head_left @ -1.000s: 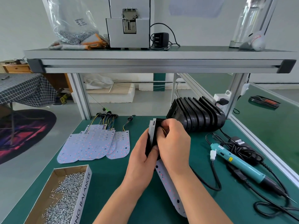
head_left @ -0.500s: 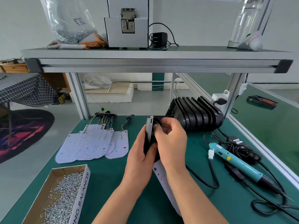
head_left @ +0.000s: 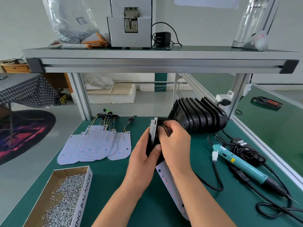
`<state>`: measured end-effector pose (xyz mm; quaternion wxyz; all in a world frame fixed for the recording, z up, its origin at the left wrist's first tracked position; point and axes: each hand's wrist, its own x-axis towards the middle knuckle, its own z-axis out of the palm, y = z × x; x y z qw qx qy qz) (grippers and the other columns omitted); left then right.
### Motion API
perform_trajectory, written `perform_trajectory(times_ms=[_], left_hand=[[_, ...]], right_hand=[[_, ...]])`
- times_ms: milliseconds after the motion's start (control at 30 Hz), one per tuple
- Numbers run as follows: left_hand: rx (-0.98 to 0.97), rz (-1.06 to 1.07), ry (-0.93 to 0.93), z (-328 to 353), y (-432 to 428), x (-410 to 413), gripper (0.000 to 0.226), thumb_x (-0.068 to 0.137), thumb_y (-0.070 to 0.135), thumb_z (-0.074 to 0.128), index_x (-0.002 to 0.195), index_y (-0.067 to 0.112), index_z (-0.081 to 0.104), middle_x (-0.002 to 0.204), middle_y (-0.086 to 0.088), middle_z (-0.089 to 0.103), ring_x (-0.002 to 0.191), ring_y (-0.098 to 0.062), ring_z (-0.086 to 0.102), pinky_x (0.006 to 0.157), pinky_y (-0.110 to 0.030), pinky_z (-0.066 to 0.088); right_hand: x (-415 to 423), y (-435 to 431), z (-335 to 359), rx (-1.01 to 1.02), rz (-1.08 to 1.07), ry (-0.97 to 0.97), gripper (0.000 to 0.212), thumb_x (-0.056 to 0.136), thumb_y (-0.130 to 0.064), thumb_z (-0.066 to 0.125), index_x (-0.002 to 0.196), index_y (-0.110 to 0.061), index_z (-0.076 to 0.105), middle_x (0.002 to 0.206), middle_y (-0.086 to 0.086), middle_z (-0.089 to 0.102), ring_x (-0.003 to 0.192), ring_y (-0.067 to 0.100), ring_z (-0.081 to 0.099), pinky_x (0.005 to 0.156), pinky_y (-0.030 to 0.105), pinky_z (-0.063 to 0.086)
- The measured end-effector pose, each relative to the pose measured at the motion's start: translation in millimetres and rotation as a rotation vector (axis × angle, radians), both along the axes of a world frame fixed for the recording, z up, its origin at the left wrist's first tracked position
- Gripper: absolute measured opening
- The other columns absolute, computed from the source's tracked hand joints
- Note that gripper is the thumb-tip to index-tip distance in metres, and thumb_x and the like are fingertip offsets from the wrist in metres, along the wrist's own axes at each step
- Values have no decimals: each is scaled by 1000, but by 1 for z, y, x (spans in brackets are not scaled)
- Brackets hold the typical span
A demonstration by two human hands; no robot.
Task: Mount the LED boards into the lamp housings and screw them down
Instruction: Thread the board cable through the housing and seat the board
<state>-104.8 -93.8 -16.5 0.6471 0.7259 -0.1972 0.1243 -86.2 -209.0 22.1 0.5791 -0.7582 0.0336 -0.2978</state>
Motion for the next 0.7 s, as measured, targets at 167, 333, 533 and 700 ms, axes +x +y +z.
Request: perform_trajectory(times_ms=[167, 333, 533, 700], left_hand=[[11, -20, 45, -2, 3, 1, 54, 106, 22, 59, 155, 42, 49, 144, 15, 66, 139, -9, 58, 113, -28, 47], [25, -26, 80, -3, 2, -2, 53, 106, 22, 58, 157, 35, 49, 144, 5, 66, 139, -20, 58, 117, -51, 46], [58, -26, 108, -1, 5, 3, 55, 107, 18, 63, 151, 48, 52, 131, 9, 70, 128, -13, 63, 110, -54, 53], [35, -21, 103, -2, 6, 2, 57, 106, 13, 65, 152, 43, 53, 128, 10, 71, 123, -9, 64, 110, -49, 53]], right_hand=[[-1, -2, 2, -84, 32, -10, 21, 99, -17, 64, 105, -29, 80, 97, -20, 77, 97, 3, 72, 87, 30, 58], [3, -6, -1, -50, -60, 53, 10, 94, -19, 69, 92, -25, 76, 82, -13, 76, 81, 9, 71, 79, 42, 59], [1, -8, 0, -48, 20, 37, 14, 98, -20, 66, 93, -28, 77, 87, -22, 75, 85, 4, 71, 76, 27, 56], [1, -13, -1, -9, 59, 67, 17, 98, -15, 67, 103, -26, 78, 89, -18, 78, 84, 2, 74, 75, 19, 56]])
